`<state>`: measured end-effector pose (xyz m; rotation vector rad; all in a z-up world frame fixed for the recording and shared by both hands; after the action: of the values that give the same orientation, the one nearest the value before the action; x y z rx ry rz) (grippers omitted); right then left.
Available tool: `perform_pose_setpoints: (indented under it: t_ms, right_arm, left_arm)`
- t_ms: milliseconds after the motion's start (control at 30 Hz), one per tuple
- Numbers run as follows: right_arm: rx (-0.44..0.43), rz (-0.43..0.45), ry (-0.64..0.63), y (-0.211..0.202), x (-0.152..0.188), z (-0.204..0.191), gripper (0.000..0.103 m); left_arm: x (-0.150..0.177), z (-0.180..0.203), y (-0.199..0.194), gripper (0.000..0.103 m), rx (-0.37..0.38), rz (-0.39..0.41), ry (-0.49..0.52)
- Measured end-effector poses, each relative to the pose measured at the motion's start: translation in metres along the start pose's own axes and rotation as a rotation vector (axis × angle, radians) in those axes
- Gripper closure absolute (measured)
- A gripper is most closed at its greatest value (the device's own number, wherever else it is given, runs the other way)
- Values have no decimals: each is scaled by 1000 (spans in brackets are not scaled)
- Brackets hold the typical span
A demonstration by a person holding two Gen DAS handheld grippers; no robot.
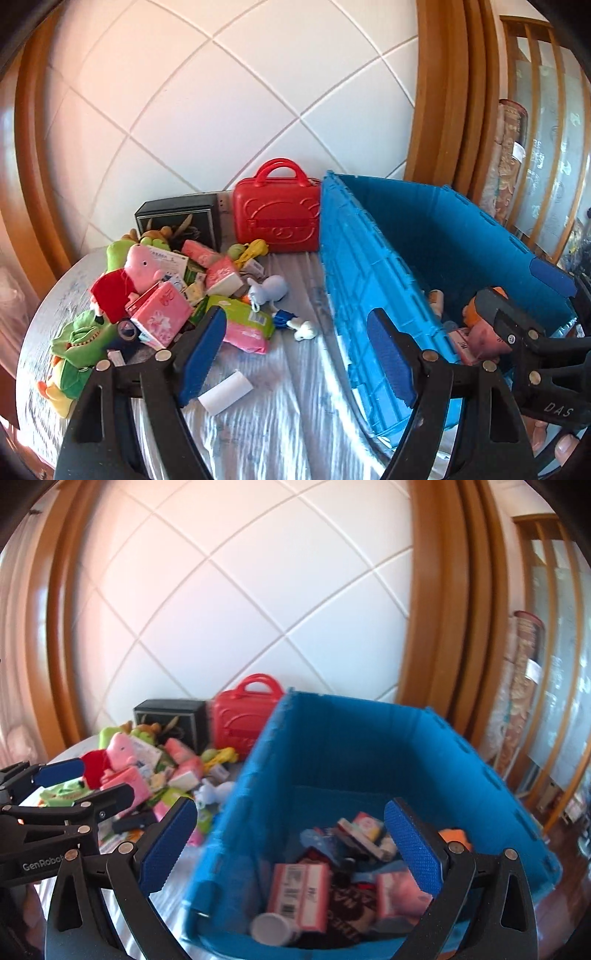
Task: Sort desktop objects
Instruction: 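Move both tools back over the pile on the table, then grasp the white ointment tube box with the left tool while the right tool grasps the white lint roller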
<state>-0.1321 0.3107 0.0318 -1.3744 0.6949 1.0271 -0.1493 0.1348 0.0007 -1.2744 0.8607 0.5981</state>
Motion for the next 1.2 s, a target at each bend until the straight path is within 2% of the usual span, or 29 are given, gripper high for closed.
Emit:
perform_pose_setpoints:
  t_ms: [267, 367, 533, 733, 933, 1067, 1200]
  right_arm:
    - [-130, -29, -82, 29, -7, -89, 0]
    - [-182, -63, -103, 46, -3, -124, 0]
    - [-246, -192, -127, 91, 20, -176, 0]
    - [-253, -408, -90, 166, 67, -215, 0]
    - [-208, -619, -73, 239, 123, -247, 0]
    - [-208, -709, -36, 265, 146, -263, 0]
    - [-199, -759, -17, 281, 161, -274, 0]
  left_arm:
    - [27, -112, 11, 25, -169, -62, -97]
    - [47, -159, 26, 25, -234, -126, -129]
    - [91, -234, 62, 25, -268, -267, -198]
    - [143, -299, 110, 25, -272, -390, -283]
    - [169, -325, 164, 25, -253, -467, -293]
    - [172, -337, 195, 25, -235, -494, -293]
    - [173, -344, 218, 25, -194, -518, -318]
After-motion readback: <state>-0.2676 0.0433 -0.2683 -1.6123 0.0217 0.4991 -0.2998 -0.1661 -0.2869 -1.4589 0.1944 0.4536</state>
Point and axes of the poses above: each gripper's, at about its wrist camera, not at the fingertips, and y roughly the way its jaws point, z to its right, x to its underside, the point moved 1 cm from there along y, roughly the way its jaws point
